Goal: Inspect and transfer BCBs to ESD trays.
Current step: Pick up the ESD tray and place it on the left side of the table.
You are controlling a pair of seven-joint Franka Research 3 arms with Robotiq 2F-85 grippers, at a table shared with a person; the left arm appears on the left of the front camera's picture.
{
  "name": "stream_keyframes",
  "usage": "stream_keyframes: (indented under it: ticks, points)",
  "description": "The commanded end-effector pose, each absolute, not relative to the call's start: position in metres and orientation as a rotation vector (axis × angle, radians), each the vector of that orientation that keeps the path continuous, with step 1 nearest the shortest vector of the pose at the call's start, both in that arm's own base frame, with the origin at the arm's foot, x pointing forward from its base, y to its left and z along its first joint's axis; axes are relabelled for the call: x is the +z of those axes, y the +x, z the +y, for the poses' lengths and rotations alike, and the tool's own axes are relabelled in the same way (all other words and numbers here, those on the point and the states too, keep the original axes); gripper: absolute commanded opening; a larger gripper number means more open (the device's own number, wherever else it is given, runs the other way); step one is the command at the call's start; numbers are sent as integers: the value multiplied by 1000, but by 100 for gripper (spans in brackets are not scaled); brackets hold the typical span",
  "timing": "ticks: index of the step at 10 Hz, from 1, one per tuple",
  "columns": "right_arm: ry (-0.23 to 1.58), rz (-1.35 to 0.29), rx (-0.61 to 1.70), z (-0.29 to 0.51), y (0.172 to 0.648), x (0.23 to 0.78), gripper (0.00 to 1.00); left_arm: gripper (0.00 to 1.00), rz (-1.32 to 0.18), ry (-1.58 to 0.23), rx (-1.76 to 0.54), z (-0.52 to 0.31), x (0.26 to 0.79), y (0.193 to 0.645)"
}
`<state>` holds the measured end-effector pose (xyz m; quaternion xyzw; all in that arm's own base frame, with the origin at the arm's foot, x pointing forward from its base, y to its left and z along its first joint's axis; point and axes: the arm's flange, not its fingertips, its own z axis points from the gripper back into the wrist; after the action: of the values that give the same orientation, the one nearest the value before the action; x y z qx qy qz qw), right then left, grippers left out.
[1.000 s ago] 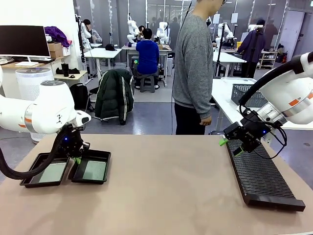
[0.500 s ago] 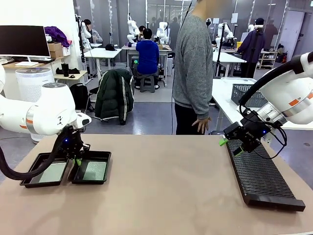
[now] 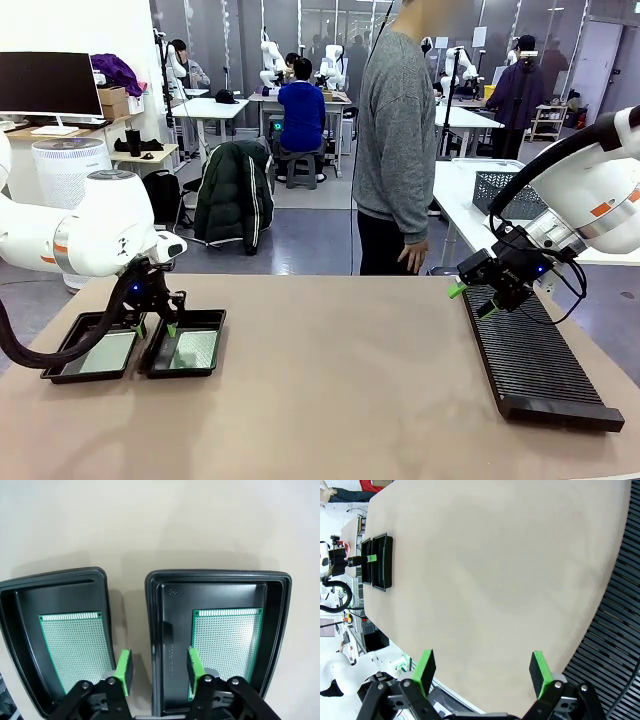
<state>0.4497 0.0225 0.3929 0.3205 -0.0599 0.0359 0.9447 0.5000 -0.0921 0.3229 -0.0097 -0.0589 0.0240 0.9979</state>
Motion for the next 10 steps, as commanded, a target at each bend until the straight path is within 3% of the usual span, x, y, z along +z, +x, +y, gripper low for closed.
stream_keyframes:
  ticks: [1,2,3,10]
  points:
    - [649,-121,61,24,450,393,100,78,-109,14,64,-95,325,501]
    - [649,-121,61,24,450,393,100,94,-107,13,63,-95,326,502]
    - [649,-121,61,24,450,393,100,97,-113,4,51,-96,328,502]
    - [649,-121,61,24,450,393,100,97,-155,44,14,-117,396,477]
